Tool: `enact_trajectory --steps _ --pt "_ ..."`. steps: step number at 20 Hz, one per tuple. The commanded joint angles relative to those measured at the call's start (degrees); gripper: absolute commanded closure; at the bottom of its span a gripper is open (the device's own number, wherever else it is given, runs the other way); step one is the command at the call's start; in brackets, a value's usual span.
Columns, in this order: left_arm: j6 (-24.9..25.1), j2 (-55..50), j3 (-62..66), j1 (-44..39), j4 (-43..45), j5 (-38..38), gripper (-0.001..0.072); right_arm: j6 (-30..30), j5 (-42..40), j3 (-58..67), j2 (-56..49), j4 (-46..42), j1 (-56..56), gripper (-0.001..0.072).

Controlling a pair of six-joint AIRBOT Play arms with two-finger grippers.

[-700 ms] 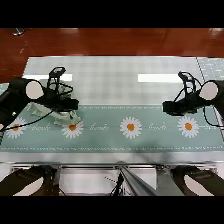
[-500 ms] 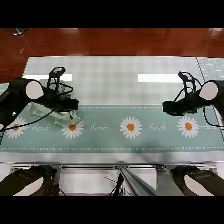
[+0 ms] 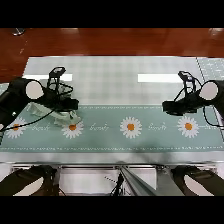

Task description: Fold the shirts.

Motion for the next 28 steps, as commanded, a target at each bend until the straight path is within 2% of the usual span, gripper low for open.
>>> enact_trajectory --steps 1,4,9,10,11,12,14,17,19,22,24,28 --pt "0.00 -0.02 -0.02 -0.02 0.02 0.00 0.0678 0.00 -0.07 -0.02 -0.02 0.07 0.00 0.0694" --pt "0.00 -0.02 -0.02 -0.02 0.02 0.42 0.0678 0.00 -0.04 -0.02 -0.02 0.07 0.00 0.0694" --pt "0.00 -0.02 -0.02 0.04 0.09 6.03 0.0675 -0.02 -0.35 -0.02 -0.04 0.04 0.00 0.0695" --pt "0.00 -0.04 -0.02 0.11 0.09 8.07 0.0579 -0.02 -0.50 -0.13 -0.02 0.04 0.00 0.0695" --pt "0.04 -0.04 0.00 0.09 0.11 9.90 0.0312 -0.28 -0.79 -0.13 -0.09 -0.15 0.00 0.0694" --pt "0.07 -0.02 0.07 0.09 0.11 11.41 0.0013 -0.39 -1.60 -0.13 -0.09 -0.24 0.00 0.0638" --pt "2.10 -0.02 0.90 0.11 2.32 13.31 0.0004 -0.85 -1.95 -0.13 -0.09 -0.39 0.00 0.0065" --pt "2.97 -0.02 5.49 1.84 14.08 13.46 0.0003 -1.44 -1.36 -0.13 -0.09 -1.07 0.00 0.0086" --pt "1.95 -0.02 8.61 6.21 18.45 14.73 0.0004 -1.44 -1.27 -0.13 -0.09 -1.05 0.00 0.0087" --pt "-1.62 -1.11 9.14 15.10 18.43 17.38 0.0004 -1.14 -1.79 -0.13 -0.09 -0.98 0.00 0.0088" --pt "-1.29 -4.28 9.14 19.45 15.06 17.07 0.0004 -0.83 -1.77 -0.13 -0.09 0.24 0.00 0.0088" --pt "-0.94 -12.76 9.16 20.35 13.25 15.89 0.0005 -0.74 -2.27 -0.13 -0.09 1.60 0.04 0.0089"
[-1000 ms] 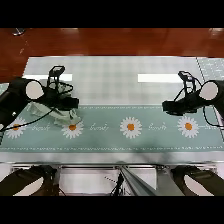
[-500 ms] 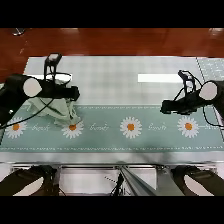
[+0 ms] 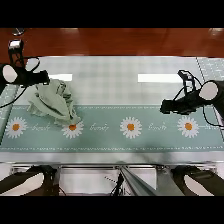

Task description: Fold the shirts.

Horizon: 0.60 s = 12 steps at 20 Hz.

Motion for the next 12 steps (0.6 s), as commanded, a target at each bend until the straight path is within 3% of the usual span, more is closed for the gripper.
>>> enact_trajectory --steps 1,4,6,7,8,9,12 --pt "1.84 -6.97 0.22 0.81 -1.31 -2.51 0.0004 0.26 -0.61 0.00 -0.02 0.98 0.04 0.0089" --pt "3.72 -12.72 0.22 -0.87 -1.29 -9.44 0.0005 0.74 -0.83 0.00 -0.02 0.98 0.04 0.0089" --pt "0.96 -14.97 0.24 -0.94 -1.25 -14.78 0.0009 1.57 -1.09 0.00 -0.02 1.38 0.04 0.0089" --pt "-0.37 -15.39 0.26 -0.74 -1.25 -17.31 0.0084 1.55 -1.38 0.00 -0.02 1.88 0.04 0.0089" --pt "0.13 -15.47 0.37 -0.55 -1.29 -19.85 0.0598 1.49 -1.70 0.00 -0.02 2.32 0.04 0.0089" --pt "3.23 -15.26 0.79 -0.59 -1.31 -21.81 0.0679 1.07 -2.16 0.00 -0.02 2.25 0.04 0.0089" --pt "5.66 -9.62 3.10 -1.03 -4.26 -20.06 0.0680 0.61 -2.40 0.00 0.00 2.32 0.04 0.0089"
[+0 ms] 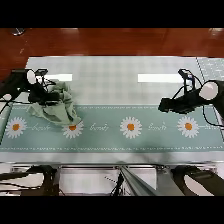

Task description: Fold the shirts.

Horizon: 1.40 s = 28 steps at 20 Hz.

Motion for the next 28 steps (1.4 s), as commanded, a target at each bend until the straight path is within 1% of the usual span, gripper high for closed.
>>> enact_trajectory --steps 1,3,4,5,6,7,9,10,13,14,15,16,18,21,23,26,28 --pt "2.14 5.64 3.06 -0.17 -6.25 0.85 0.0680 -0.42 -0.33 0.00 0.00 0.81 0.04 0.0089" --pt "2.86 11.63 7.23 -0.20 -15.34 6.82 0.0680 -0.52 -0.33 0.00 0.31 1.90 0.04 0.0089" --pt "6.19 14.82 9.53 -0.22 -21.64 10.97 0.0680 -1.05 -0.42 0.00 0.63 3.04 0.04 0.0089" --pt "11.13 18.05 11.39 -0.48 -27.17 14.43 0.0679 -1.79 -0.66 0.00 1.29 5.18 0.04 0.0089" --pt "12.55 21.70 12.94 -1.14 -31.04 18.71 0.0679 -3.37 -1.09 0.00 2.19 8.00 0.04 0.0089" --pt "12.63 25.14 14.03 -2.14 -33.11 23.26 0.0679 -5.11 -1.75 0.00 3.37 10.75 0.04 0.0089" --pt "12.63 30.27 15.87 -4.39 -35.76 30.64 0.0679 -5.60 -3.23 0.00 5.88 12.68 0.04 0.0089" --pt "12.61 31.87 17.20 -5.55 -36.54 32.33 0.0680 -5.55 -3.58 0.00 6.99 12.72 0.04 0.0089" --pt "12.63 33.62 22.56 -10.38 -37.00 32.54 0.0680 -5.57 -3.48 0.00 9.57 12.76 0.04 0.0089" --pt "13.90 33.70 24.22 -12.76 -36.94 32.85 0.0680 -5.57 -3.52 0.00 10.43 13.14 0.04 0.0089" --pt "18.43 33.97 24.76 -15.69 -36.96 34.56 0.0680 -5.57 -3.89 0.00 11.41 14.10 0.04 0.0089" --pt "20.41 34.16 24.74 -18.82 -36.96 35.93 0.0680 -5.57 -4.81 0.00 12.61 14.60 0.04 0.0089" --pt "20.37 34.01 23.67 -25.90 -36.96 36.44 0.0680 -5.49 -6.47 0.00 14.86 14.47 0.04 0.0089" --pt "20.61 34.12 14.95 -36.33 -36.81 36.65 0.0679 -4.87 -7.41 0.00 17.64 13.55 0.02 0.0089" --pt "20.24 34.56 6.78 -40.30 -36.98 36.96 0.0679 -4.48 -8.02 0.00 19.04 12.52 -0.02 0.0089" --pt "16.46 35.50 -5.88 -41.70 -36.96 38.62 0.0679 -2.56 -8.09 0.00 19.37 9.42 -0.02 0.0089" --pt "15.39 35.52 -14.16 -40.68 -36.94 38.73 0.0679 -2.10 -8.09 0.00 19.39 8.98 -0.02 0.0089"
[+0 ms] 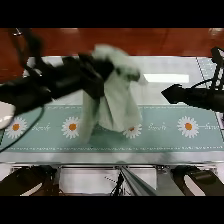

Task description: Fold the shirts.

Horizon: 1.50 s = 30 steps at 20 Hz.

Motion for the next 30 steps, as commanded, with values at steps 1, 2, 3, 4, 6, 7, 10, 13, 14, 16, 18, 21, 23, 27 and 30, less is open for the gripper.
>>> enact_trajectory --steps 1,2,3,4,6,7,10,13,14,16,18,21,23,27,30 --pt "-2.05 0.42 -14.78 -0.17 -0.04 0.61 0.0679 1.11 -0.37 0.00 0.55 -1.75 -0.02 0.0089" --pt "-2.05 0.44 -18.45 0.96 -0.02 -0.79 0.0678 1.14 -0.37 0.00 0.52 -1.86 -0.02 0.0089" --pt "-2.05 0.42 -21.99 2.56 0.90 -4.00 0.0679 1.42 -0.33 0.00 0.52 -2.54 -0.02 0.0089" --pt "-2.05 0.42 -25.05 4.74 1.66 -7.80 0.0678 1.79 0.00 0.00 0.52 -3.23 -0.02 0.0089" --pt "-3.19 0.28 -29.22 9.05 1.57 -13.77 0.0658 2.29 0.50 0.00 0.02 -4.33 -0.02 0.0089" --pt "-5.22 0.13 -30.51 10.80 1.62 -15.80 0.0420 2.29 0.59 0.00 -0.81 -4.26 0.00 0.0089" --pt "-5.92 0.09 -28.61 15.58 2.91 -22.62 0.0001 1.33 0.42 0.00 -5.51 -2.95 -0.02 0.0089" --pt "-5.84 1.46 -19.58 26.38 4.37 -28.96 0.0001 -0.26 0.44 0.61 -9.81 -6.16 -6.27 0.0088" --pt "-5.42 2.58 -16.59 31.01 5.07 -30.12 0.0002 -0.48 0.66 0.63 -9.94 -6.25 -11.26 0.0088" --pt "-5.79 5.49 -13.84 41.68 4.48 -30.86 0.0002 -1.66 2.80 0.55 -9.81 -6.54 -22.27 0.0088" --pt "-7.08 6.21 -17.29 48.52 -5.14 -38.42 0.0005 -1.75 4.94 -2.10 -9.81 -5.18 -30.29 0.0088" --pt "8.20 3.87 -29.62 45.77 -24.35 -49.16 0.0005 -6.64 4.90 -11.74 -9.81 0.70 -30.67 0.0089" --pt "14.14 3.80 -36.46 40.09 -30.99 -45.16 0.0006 -9.92 4.57 -17.97 -9.81 5.57 -27.17 0.0089" --pt "13.11 2.14 -40.50 27.93 -30.95 -28.72 0.0006 -9.68 1.05 -23.54 -9.81 6.88 -17.11 0.0089" --pt "12.98 -1.73 -40.37 21.33 -33.33 -20.63 0.0028 -6.95 -1.79 -23.58 -9.84 7.17 -11.39 0.0089"
